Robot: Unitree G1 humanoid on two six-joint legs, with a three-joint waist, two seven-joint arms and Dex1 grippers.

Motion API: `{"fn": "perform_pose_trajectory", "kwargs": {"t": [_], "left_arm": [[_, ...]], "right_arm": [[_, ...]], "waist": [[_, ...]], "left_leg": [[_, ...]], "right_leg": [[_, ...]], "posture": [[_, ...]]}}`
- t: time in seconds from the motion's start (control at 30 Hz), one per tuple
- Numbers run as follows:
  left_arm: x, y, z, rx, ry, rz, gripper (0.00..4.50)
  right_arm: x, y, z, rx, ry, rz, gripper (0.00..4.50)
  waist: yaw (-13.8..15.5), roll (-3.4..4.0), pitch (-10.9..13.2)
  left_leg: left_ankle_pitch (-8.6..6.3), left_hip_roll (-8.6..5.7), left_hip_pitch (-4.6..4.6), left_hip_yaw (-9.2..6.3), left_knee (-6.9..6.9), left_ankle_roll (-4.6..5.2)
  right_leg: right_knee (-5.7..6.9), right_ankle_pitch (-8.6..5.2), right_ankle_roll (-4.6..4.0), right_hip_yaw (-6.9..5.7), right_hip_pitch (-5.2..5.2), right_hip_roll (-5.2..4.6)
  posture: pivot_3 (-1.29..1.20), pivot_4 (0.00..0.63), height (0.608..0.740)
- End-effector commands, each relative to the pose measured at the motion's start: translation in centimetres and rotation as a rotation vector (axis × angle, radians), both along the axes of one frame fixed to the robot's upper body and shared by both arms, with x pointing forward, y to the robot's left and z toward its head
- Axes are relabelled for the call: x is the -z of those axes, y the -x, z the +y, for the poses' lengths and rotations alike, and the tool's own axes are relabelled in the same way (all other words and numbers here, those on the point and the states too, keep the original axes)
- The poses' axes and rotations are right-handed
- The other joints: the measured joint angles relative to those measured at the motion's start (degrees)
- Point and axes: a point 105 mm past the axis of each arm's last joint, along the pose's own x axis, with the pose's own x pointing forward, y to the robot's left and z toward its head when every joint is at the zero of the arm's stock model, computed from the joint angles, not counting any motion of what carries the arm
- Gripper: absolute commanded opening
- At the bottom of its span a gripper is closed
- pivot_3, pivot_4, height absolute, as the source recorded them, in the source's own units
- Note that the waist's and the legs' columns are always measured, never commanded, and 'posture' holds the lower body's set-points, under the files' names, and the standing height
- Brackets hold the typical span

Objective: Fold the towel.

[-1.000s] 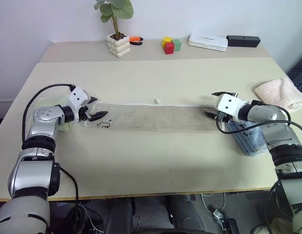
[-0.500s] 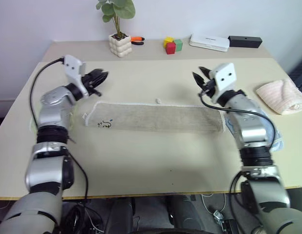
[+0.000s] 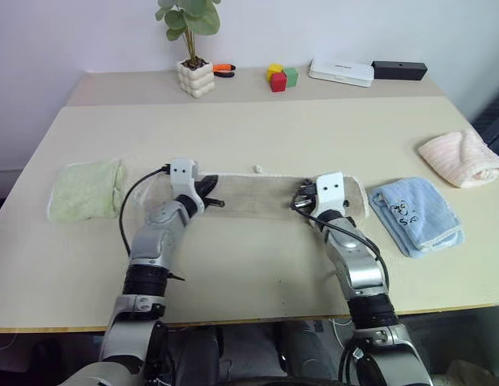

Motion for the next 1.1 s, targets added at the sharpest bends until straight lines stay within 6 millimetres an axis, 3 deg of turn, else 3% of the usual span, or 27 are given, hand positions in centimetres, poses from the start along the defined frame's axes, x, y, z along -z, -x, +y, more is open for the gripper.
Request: {"fn": "perform_pose_trajectory", "kwargs": {"t": [0.03, 0.13, 0.2, 0.23, 0.3, 0.37, 0.47, 0.5, 0.53, 0.67, 0.9, 1.1], "left_arm": [[0.6, -0.1, 6.1, -0.151, -0.075, 0.021, 0.02], [0.1, -0.4, 7.6, -0.188, -0.061, 0.016, 0.02], [-0.4, -0.6, 7.8, -0.178, -0.063, -0.003, 0.00], [-0.7, -0.6, 7.7, -0.166, -0.065, -0.016, 0.26], [-1.7, -0.7, 7.1, -0.121, -0.058, -0.061, 0.89], [-2.8, -0.6, 6.6, -0.079, -0.069, -0.115, 1.79], [-5.2, -0.3, 5.3, 0.024, -0.112, -0.224, 3.35], [-5.7, -0.1, 4.7, 0.071, -0.104, -0.246, 4.05], [-6.2, 0.2, 4.3, 0.110, -0.109, -0.268, 4.47], [-8.1, 1.7, 2.8, 0.302, -0.158, -0.349, 4.47], [-9.3, 5.5, 2.3, 0.627, -0.214, -0.274, 4.47], [-11.0, 8.0, 2.5, 0.762, -0.233, -0.330, 4.47]], "right_arm": [[0.1, 0.3, -5.2, 0.124, 0.051, 0.001, 0.03], [-0.2, 0.5, -6.5, 0.114, 0.050, -0.004, 0.03], [-0.7, 0.5, -6.6, 0.083, 0.036, -0.015, 0.57], [-1.0, 0.6, -6.5, 0.070, 0.001, -0.021, 0.89], [-2.2, 0.8, -6.1, 0.034, -0.055, -0.052, 1.80], [-3.7, 1.1, -5.7, -0.017, -0.105, -0.086, 2.75], [-6.4, 2.4, -5.4, -0.092, -0.281, -0.113, 4.31], [-7.0, 2.8, -5.3, -0.109, -0.336, -0.111, 4.50], [-7.6, 3.2, -5.3, -0.126, -0.389, -0.108, 4.50], [-7.8, 6.2, -4.5, -0.186, -0.610, -0.002, 4.50], [-3.3, 11.3, -4.9, -0.012, -0.843, 0.223, 4.50], [-1.8, 11.1, -5.0, 0.117, -1.037, 0.272, 4.50]], "waist": [[-0.09, 0.01, -0.03], [0.02, 0.01, -0.03], [0.03, 0.00, -0.03], [0.02, 0.00, -0.03], [0.01, 0.00, -0.03], [0.08, 0.01, -0.02], [0.18, 0.00, 0.02], [0.22, 0.00, 0.02], [0.23, 0.00, 0.02], [0.39, 0.00, 0.02], [-0.10, 0.02, 0.03], [0.09, 0.02, 0.03]], "left_leg": [[0.00, 0.00, 0.00, 0.00, 0.00, 0.00], [0.00, 0.00, 0.01, 0.00, -0.01, 0.00], [0.00, 0.00, 0.01, 0.00, -0.01, 0.00], [0.00, 0.00, 0.01, 0.00, 0.00, 0.00], [0.00, 0.01, -0.01, 0.00, -0.01, 0.00], [0.00, 0.01, -0.04, 0.00, -0.01, 0.00], [0.00, 0.01, -0.11, -0.01, 0.00, 0.00], [0.00, 0.01, -0.12, -0.01, 0.00, 0.00], [0.00, 0.01, -0.14, -0.01, -0.01, 0.00], [0.00, 0.02, -0.17, -0.03, -0.04, 0.00], [-0.02, 0.07, -0.15, 0.01, -0.21, 0.02], [-0.01, 0.10, -0.07, 0.11, -0.59, 0.01]], "right_leg": [[0.00, 0.00, 0.00, 0.00, 0.01, 0.00], [0.00, 0.00, 0.00, 0.01, 0.01, 0.01], [0.00, 0.00, 0.00, 0.00, 0.01, 0.01], [0.00, 0.00, 0.00, 0.00, 0.01, 0.00], [0.00, 0.00, 0.01, 0.01, 0.01, 0.00], [0.00, 0.00, 0.01, 0.00, -0.01, 0.00], [0.00, 0.00, 0.01, 0.00, -0.08, -0.01], [0.00, 0.00, 0.01, 0.00, -0.09, -0.01], [-0.01, 0.00, 0.01, 0.00, -0.08, -0.01], [-0.09, 0.00, 0.00, -0.02, -0.07, -0.02], [-0.24, -0.02, -0.03, 0.01, -0.10, 0.00], [-0.46, -0.15, -0.28, 0.09, -0.17, 0.00]], "posture": [[0.00, 0.150, 0.740], [0.00, 0.150, 0.740], [0.00, 0.150, 0.740], [0.00, 0.150, 0.740], [0.00, 0.150, 0.740], [0.00, 0.150, 0.740], [0.00, 0.150, 0.740], [0.00, 0.150, 0.740], [0.00, 0.150, 0.740], [0.00, 0.150, 0.740], [0.00, 0.150, 0.740], [0.00, 0.150, 0.740]]}}
